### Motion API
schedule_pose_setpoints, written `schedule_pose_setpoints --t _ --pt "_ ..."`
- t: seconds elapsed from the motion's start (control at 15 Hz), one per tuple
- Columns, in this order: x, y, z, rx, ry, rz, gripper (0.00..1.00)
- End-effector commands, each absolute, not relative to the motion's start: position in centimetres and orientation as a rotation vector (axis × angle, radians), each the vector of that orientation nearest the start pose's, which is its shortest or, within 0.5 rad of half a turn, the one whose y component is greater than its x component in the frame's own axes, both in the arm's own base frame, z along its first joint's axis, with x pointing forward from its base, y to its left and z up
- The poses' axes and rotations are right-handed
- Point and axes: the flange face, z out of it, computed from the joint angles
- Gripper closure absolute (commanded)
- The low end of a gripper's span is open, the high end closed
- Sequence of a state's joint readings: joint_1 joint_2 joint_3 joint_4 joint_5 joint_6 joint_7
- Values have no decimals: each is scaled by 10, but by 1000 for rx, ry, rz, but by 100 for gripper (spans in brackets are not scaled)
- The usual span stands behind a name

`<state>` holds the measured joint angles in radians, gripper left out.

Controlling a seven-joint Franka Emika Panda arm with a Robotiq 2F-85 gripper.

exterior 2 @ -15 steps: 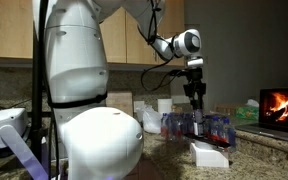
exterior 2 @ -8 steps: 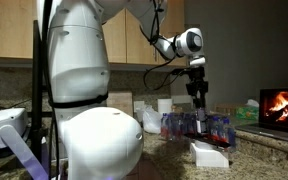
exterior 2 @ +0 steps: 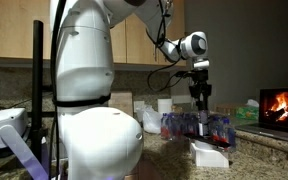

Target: Take the bottle and the black object and put them on the counter, then stack the clear tape, the black object and the bottle on the box

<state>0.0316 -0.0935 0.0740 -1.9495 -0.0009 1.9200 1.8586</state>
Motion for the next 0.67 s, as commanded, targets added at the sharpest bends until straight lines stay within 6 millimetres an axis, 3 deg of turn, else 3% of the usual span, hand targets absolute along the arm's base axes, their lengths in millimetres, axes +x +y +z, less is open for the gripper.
schedule_pose_setpoints --t 0.0,0.6 --pt "541 57 530 -1972 2418 0 69" --pt "551 57 525 -1987 2425 17 69"
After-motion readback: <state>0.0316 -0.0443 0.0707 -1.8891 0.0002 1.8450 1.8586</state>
